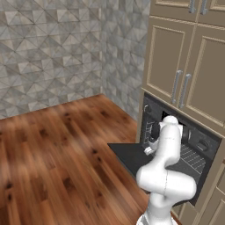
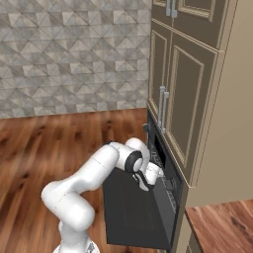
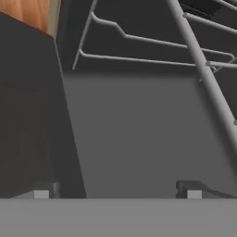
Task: Place the fish on the rack of the oven, and slide the rack back inside. Close the oven door.
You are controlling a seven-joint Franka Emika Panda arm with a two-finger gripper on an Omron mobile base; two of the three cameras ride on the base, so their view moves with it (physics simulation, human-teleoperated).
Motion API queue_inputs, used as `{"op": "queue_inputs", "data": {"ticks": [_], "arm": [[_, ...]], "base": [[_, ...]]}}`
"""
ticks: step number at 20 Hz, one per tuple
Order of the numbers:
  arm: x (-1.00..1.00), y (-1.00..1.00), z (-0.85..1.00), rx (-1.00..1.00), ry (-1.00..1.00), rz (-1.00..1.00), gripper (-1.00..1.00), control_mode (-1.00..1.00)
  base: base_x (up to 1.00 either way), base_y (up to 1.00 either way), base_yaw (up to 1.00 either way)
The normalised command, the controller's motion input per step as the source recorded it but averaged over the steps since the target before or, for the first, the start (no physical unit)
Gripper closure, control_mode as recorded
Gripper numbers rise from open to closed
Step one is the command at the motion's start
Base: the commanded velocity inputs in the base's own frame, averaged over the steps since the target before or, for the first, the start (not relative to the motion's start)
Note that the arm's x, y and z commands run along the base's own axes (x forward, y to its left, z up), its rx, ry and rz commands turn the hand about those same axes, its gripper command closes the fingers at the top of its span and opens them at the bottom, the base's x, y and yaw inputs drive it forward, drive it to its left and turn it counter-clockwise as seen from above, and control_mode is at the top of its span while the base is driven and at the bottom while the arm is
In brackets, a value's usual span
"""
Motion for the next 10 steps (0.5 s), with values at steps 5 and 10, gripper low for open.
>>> {"op": "queue_inputs", "data": {"ticks": [5,10], "arm": [[-0.72,0.27,0.32,-0.02,0.04,0.04,-1.00,-1.00],[-0.88,0.61,0.78,0.00,0.00,0.08,-1.00,-1.00]], "base": [[0.00,0.00,0.00],[0.00,0.00,0.00]]}}
